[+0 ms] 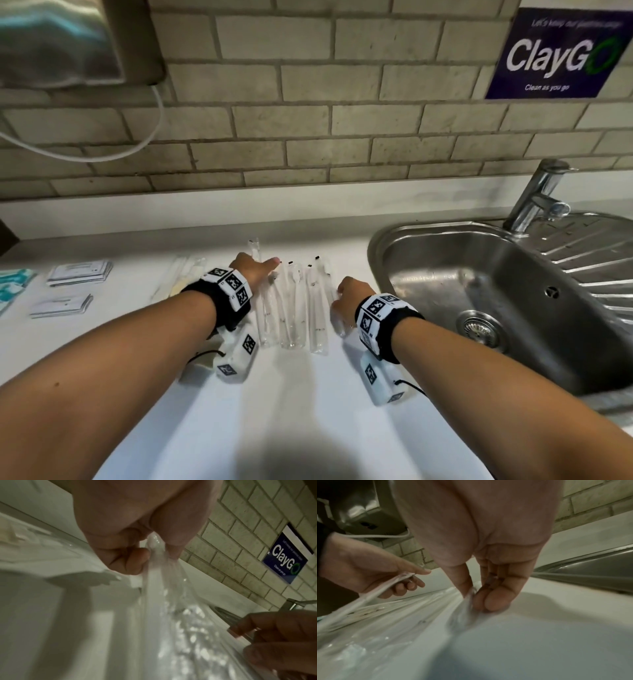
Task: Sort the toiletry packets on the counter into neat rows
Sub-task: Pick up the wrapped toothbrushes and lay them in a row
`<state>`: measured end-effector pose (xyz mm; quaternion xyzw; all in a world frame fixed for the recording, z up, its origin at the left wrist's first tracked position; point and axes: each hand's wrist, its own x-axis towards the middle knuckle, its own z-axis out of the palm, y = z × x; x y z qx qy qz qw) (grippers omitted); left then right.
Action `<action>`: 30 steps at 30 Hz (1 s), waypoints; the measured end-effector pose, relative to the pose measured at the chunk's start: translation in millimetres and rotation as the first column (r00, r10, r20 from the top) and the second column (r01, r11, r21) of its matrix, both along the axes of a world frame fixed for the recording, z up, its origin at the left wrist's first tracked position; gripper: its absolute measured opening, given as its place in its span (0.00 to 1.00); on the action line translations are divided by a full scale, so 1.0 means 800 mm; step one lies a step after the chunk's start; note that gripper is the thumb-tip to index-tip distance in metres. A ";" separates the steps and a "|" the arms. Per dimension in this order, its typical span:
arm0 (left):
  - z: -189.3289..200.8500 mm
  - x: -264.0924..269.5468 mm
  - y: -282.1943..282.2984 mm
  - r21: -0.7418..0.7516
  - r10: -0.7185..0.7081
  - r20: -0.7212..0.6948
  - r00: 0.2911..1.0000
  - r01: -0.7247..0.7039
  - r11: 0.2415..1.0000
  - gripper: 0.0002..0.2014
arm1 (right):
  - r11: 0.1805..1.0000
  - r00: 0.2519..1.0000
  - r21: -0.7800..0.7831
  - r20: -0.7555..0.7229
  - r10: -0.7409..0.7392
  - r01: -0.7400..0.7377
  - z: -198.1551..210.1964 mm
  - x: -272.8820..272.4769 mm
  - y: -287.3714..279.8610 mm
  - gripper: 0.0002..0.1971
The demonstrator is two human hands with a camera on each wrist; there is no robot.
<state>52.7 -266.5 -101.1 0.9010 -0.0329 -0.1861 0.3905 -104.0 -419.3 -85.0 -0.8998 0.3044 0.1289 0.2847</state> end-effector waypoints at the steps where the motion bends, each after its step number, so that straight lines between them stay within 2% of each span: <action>1: 0.006 0.002 0.000 -0.003 -0.013 0.011 1.000 0.013 1.000 0.32 | 1.000 1.000 -0.021 -0.030 0.008 -0.009 0.003 0.000 0.000 0.28; 2: 0.012 0.002 -0.001 0.008 -0.024 -0.005 1.000 0.024 1.000 0.28 | 0.999 0.999 -0.041 -0.049 0.018 -0.020 0.007 0.001 0.000 0.31; 4: 0.024 -0.004 -0.002 0.024 -0.042 -0.059 0.997 0.044 0.999 0.28 | 0.995 0.999 -0.090 -0.020 0.034 -0.036 0.009 0.004 0.001 0.36; 6: 0.022 -0.001 -0.001 0.049 -0.063 -0.094 0.994 0.068 0.996 0.28 | 0.980 0.994 -0.182 0.063 0.094 -0.081 0.012 0.006 0.006 0.34; 9: 0.010 0.002 0.006 0.006 -0.108 -0.193 0.975 0.111 0.994 0.20 | 0.918 0.946 -0.308 0.128 0.299 -0.248 0.015 0.008 0.021 0.30; 12: 0.010 -0.004 0.016 -0.012 -0.120 -0.125 0.985 0.120 0.993 0.15 | 0.829 0.879 -0.355 0.040 0.475 -0.432 0.013 0.013 0.042 0.32; 13: 0.012 -0.007 0.017 -0.013 -0.109 -0.111 0.988 0.108 0.994 0.15 | 0.805 0.861 -0.353 0.000 0.509 -0.476 0.010 0.014 0.048 0.33; 16: 0.013 -0.014 0.020 0.004 -0.127 -0.060 0.990 0.127 0.992 0.27 | 0.751 0.819 -0.346 -0.104 0.564 -0.562 -0.001 0.018 0.062 0.31; 19: 0.015 -0.017 0.032 0.247 -0.264 0.092 0.960 0.235 0.940 0.33 | 0.739 0.815 -0.363 -0.125 0.565 -0.568 -0.007 0.019 0.069 0.26; 23: 0.020 -0.025 0.041 0.350 -0.428 0.139 0.893 0.360 0.865 0.30 | 0.755 0.850 -0.435 -0.047 0.525 -0.491 0.002 0.027 0.075 0.22; 26: 0.016 -0.036 0.049 0.467 -0.558 0.169 0.812 0.433 0.771 0.30 | 0.862 0.917 -0.350 0.024 0.398 -0.365 0.010 0.037 0.085 0.18; 28: 0.013 -0.043 0.054 0.550 -0.615 0.207 0.761 0.429 0.716 0.33 | 0.912 0.946 -0.264 -0.007 0.323 -0.313 0.013 0.040 0.093 0.17; 30: 0.009 -0.042 0.058 0.591 -0.630 0.222 0.745 0.411 0.694 0.37 | 0.941 0.966 -0.221 -0.039 0.255 -0.257 0.011 0.043 0.098 0.19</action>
